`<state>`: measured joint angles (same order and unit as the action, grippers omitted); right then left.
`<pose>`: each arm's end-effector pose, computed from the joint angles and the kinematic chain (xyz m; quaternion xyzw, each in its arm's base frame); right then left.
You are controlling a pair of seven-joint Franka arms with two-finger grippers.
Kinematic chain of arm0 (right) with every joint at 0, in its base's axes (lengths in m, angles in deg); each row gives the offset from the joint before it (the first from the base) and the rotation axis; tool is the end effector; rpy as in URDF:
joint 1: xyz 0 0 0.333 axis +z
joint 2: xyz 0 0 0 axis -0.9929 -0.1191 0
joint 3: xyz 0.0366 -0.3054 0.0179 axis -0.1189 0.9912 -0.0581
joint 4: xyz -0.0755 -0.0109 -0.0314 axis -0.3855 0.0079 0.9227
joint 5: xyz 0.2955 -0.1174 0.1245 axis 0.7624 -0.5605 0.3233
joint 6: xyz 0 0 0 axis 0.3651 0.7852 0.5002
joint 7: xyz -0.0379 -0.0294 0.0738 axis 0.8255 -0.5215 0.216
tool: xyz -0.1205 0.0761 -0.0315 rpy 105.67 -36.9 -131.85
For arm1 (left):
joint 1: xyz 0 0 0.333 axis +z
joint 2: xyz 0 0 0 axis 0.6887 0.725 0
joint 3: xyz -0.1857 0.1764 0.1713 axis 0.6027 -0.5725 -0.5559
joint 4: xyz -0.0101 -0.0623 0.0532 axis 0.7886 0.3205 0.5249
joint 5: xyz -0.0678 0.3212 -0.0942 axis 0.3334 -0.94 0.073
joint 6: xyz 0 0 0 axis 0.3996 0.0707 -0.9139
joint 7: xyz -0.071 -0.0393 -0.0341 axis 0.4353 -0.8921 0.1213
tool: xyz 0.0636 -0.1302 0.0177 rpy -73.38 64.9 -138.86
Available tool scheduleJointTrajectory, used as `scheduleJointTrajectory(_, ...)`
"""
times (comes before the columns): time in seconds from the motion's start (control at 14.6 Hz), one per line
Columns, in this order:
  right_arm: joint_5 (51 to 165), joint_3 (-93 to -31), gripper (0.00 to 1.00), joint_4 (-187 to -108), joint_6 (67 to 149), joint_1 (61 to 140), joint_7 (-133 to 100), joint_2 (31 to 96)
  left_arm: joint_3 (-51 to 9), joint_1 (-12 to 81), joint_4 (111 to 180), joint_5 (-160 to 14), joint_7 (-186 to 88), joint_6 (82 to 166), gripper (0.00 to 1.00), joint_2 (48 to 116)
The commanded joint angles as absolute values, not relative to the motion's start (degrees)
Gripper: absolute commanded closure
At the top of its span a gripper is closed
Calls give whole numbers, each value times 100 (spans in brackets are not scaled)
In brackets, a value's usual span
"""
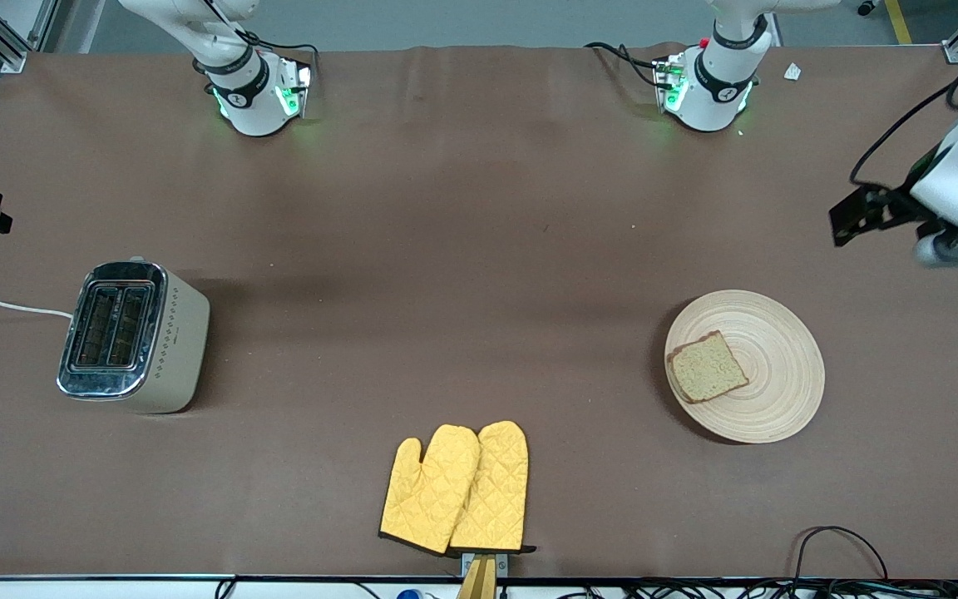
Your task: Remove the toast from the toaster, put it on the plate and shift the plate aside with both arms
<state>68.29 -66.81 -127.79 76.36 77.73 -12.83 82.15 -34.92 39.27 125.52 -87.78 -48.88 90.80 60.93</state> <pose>0.5113 -0.0623 0.6043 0.9996 0.0170 -0.0043 0.0230 0.5125 -0.0586 0.6008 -0.9987 0.0162 0.0003 0.0489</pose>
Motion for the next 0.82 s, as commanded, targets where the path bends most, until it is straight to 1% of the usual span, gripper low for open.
scheduleJointTrajectory(0.0,6916,-6747,0,-12891,7708,7674,-1218,8289,-3730,3878,13269,-8791,-4578,9087,0,5422)
scheduleJointTrajectory(0.07,6916,-6747,0,-12891,7699,7674,-1218,8289,-3844,3870,13419,-8739,-4498,9087,0,5273)
scheduleJointTrajectory(0.27,6916,-6747,0,-12900,7664,7683,-1218,8289,-3836,3975,13649,-8493,-4480,9044,0,5078)
scheduleJointTrajectory(0.75,6916,-6747,0,-12900,7664,7674,-1218,8289,-3766,3809,13499,-8545,-4515,8973,0,5209)
